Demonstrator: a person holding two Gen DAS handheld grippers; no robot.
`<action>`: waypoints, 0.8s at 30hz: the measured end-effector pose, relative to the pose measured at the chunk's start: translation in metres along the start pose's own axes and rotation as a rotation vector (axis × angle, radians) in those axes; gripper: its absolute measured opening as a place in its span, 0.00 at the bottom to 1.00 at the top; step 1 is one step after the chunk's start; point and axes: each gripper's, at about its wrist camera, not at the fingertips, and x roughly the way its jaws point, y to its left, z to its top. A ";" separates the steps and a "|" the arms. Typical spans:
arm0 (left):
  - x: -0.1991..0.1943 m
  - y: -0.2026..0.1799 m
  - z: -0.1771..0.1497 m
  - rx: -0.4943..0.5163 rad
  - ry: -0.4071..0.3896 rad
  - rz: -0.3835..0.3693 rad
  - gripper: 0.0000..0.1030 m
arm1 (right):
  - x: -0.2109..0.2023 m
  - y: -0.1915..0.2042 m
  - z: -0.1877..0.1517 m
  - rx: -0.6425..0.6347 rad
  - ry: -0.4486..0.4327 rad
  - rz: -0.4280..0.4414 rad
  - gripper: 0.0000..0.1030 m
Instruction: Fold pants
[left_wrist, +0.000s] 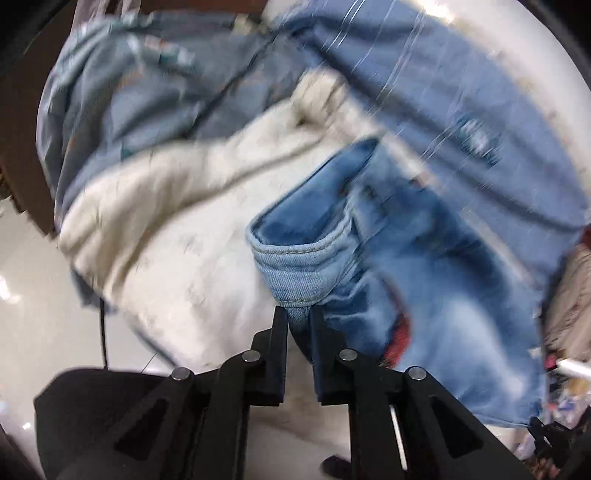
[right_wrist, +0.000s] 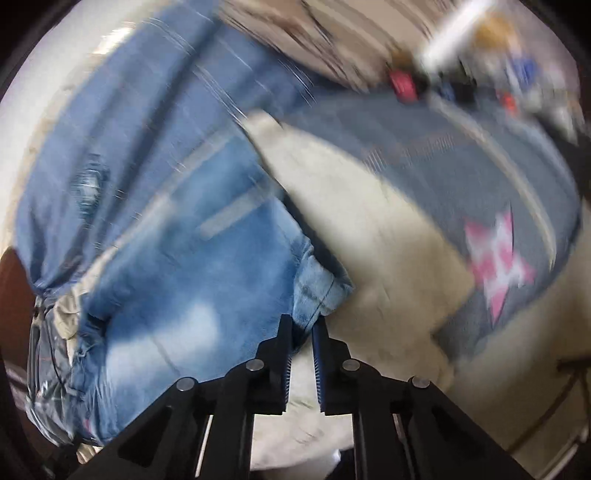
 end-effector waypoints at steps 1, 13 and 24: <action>0.010 0.006 -0.001 -0.014 0.044 0.038 0.15 | 0.008 -0.005 -0.003 0.011 0.028 -0.018 0.19; -0.040 -0.043 0.031 0.120 -0.236 -0.042 0.72 | -0.038 0.053 0.021 -0.158 -0.172 0.145 0.76; 0.051 -0.069 0.030 0.306 0.022 0.089 0.78 | 0.034 0.054 0.026 -0.181 0.040 0.066 0.75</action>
